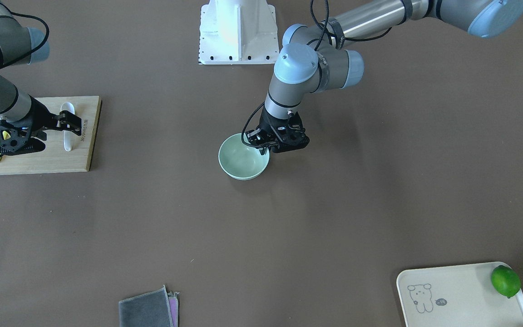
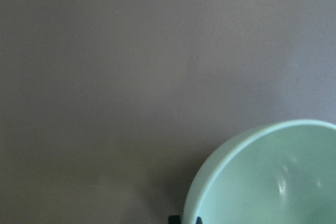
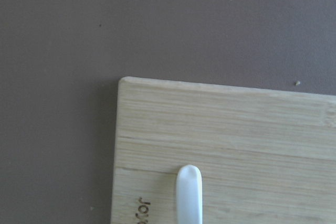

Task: Place spoon in bowl
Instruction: 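Carry the green bowl to table center with left gripper while right gripper descends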

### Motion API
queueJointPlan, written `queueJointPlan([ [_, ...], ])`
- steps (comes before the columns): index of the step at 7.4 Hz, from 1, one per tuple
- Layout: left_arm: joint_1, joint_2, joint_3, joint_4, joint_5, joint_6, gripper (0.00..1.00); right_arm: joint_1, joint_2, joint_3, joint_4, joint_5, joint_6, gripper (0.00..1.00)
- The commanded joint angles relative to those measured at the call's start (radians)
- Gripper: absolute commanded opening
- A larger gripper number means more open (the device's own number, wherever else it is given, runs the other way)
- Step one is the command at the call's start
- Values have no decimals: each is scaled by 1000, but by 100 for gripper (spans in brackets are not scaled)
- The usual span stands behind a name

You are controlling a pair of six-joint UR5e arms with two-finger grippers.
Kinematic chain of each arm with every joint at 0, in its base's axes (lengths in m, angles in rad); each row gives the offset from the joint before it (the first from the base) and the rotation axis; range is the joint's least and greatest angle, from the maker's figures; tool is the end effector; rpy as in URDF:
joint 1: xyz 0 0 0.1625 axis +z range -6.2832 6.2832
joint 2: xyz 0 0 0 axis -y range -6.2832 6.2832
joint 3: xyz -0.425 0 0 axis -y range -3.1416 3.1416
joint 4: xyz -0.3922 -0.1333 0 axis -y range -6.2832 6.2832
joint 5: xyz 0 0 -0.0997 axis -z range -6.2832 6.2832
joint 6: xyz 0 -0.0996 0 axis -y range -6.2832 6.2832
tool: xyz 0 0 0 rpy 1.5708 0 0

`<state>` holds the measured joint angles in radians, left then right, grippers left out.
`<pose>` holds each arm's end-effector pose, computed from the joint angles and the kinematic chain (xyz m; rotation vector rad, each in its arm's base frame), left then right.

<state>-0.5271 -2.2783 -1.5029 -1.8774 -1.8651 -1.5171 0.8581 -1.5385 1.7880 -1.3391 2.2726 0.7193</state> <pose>0.5754 -0.4557 0.2263 0.0084 0.9808 -0.2958 -0.2861 -0.4366 0.5117 -0.1037 -0.8216 -0.1626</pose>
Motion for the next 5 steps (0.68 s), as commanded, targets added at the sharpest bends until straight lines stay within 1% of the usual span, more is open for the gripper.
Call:
queueJointPlan([
  [1,-7,3,-32,0,32,35,98,-20,-2,-2,0,-27,0,100],
  [2,-20,5,-34,1,30,37,98,-25,-3,-1,0,-28,2,100],
  [3,-28,8,-34,1,30,57,98,-27,-3,-6,-2,-31,0,85],
  [5,-33,10,-34,1,30,72,98,-27,-3,-6,0,-36,0,73],
])
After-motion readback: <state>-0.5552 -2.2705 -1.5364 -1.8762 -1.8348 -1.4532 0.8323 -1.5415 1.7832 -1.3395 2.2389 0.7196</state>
